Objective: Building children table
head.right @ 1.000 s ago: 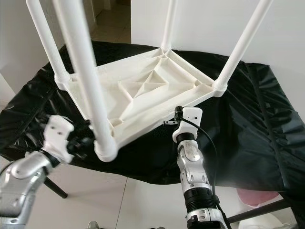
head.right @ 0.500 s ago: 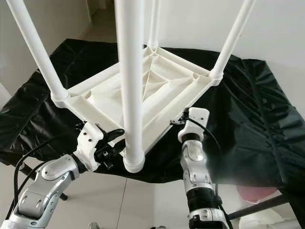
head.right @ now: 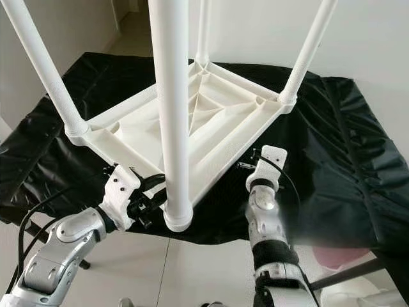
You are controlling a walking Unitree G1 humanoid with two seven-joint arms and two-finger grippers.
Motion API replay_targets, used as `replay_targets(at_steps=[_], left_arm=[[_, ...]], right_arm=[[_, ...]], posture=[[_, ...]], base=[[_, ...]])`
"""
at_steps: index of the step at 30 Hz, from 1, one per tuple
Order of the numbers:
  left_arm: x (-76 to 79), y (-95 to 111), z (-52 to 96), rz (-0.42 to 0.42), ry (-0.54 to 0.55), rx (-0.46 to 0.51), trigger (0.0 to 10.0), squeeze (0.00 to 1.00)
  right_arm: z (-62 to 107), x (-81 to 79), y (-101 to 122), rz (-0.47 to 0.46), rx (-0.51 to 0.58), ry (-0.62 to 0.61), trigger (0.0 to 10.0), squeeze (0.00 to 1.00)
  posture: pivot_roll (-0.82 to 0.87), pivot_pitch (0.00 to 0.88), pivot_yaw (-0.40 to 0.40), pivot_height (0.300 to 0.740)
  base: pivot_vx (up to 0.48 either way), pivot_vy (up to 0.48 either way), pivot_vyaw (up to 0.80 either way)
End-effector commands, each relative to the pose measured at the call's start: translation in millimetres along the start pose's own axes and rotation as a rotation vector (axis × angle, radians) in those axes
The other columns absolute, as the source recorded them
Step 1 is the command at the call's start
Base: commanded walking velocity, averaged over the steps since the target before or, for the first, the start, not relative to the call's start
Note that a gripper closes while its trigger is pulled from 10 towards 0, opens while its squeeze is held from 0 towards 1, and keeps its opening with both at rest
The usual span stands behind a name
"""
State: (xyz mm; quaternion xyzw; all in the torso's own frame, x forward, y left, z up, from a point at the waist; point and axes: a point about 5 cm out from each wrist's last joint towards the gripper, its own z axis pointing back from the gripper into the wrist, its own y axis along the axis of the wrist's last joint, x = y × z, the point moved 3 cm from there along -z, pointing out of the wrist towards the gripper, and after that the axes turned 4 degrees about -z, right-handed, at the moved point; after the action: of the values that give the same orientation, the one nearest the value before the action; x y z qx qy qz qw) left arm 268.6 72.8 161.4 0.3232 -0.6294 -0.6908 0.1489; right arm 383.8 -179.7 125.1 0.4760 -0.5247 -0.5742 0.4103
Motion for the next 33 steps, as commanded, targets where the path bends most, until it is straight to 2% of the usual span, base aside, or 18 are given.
replay_targets(at_steps=[1,6,9,13,16,17,21,23,26,28,31,33], left_arm=[[17.1,5.3,-4.1,0.009,-0.099,0.022,10.0,0.00],[24.8,10.4,-9.4,0.012,-0.114,0.039,10.0,0.00],[26.4,11.8,-10.8,0.016,-0.117,0.045,10.0,0.00],[31.8,14.2,-13.4,0.026,-0.131,0.057,10.0,0.00],[32.4,14.1,-13.5,0.025,-0.133,0.057,10.0,0.00],[33.0,14.7,-14.5,0.023,-0.134,0.058,10.0,0.00],[32.6,16.2,-16.6,0.020,-0.122,0.065,10.0,0.00],[29.2,12.9,-16.6,0.016,-0.095,0.053,10.0,0.00],[26.7,10.3,-15.4,0.012,-0.084,0.043,10.0,0.00],[17.9,5.8,-11.6,-0.013,-0.049,0.023,10.0,0.00],[14.3,4.2,-10.1,-0.023,-0.034,0.016,10.0,0.00],[-1.9,2.6,-5.5,-0.040,0.017,0.006,10.0,0.00]], right_arm=[[-5.0,-2.9,-8.0,0.001,-0.063,0.044,10.0,0.00],[-15.6,-12.2,-6.5,0.040,-0.108,0.164,10.0,0.00],[-17.9,-13.3,-4.4,0.077,-0.105,0.188,10.0,0.00],[-24.9,-23.1,4.6,0.123,-0.109,0.310,10.0,0.00],[-26.7,-25.2,8.5,0.151,-0.096,0.332,10.0,0.00],[-28.8,-29.2,12.7,0.161,-0.093,0.381,10.0,0.00],[-33.0,-22.3,17.7,0.203,-0.071,0.343,10.0,0.00],[-35.4,-11.1,21.3,0.147,-0.053,0.276,10.0,0.00],[-35.2,-6.9,21.1,0.134,-0.046,0.264,10.0,0.00],[-31.3,-0.5,19.0,0.119,-0.021,0.254,10.0,0.00],[-29.7,2.0,18.2,0.113,-0.010,0.251,10.0,0.00],[-19.9,2.9,18.0,0.113,0.047,0.288,10.0,0.00]], posture=[[0.03,0.110,0.000,0.740],[0.04,0.108,-0.005,0.740],[0.04,0.108,-0.006,0.740],[0.03,0.104,-0.007,0.740],[0.03,0.103,-0.008,0.740],[0.03,0.100,-0.008,0.740],[0.04,0.098,-0.015,0.740],[0.04,0.098,-0.017,0.740],[0.04,0.101,-0.024,0.740],[0.04,0.103,-0.028,0.740],[0.04,0.103,-0.028,0.740],[0.03,0.110,-0.024,0.740]], base=[[0.000,0.000,0.00],[0.000,0.000,0.00],[0.000,0.000,0.00],[0.000,0.000,0.00],[0.000,0.000,0.00],[0.000,0.000,0.00],[0.000,0.000,0.00],[0.000,0.000,0.00],[0.000,0.000,0.00],[0.000,0.000,0.00],[0.000,0.000,0.00],[0.000,0.000,0.00]])
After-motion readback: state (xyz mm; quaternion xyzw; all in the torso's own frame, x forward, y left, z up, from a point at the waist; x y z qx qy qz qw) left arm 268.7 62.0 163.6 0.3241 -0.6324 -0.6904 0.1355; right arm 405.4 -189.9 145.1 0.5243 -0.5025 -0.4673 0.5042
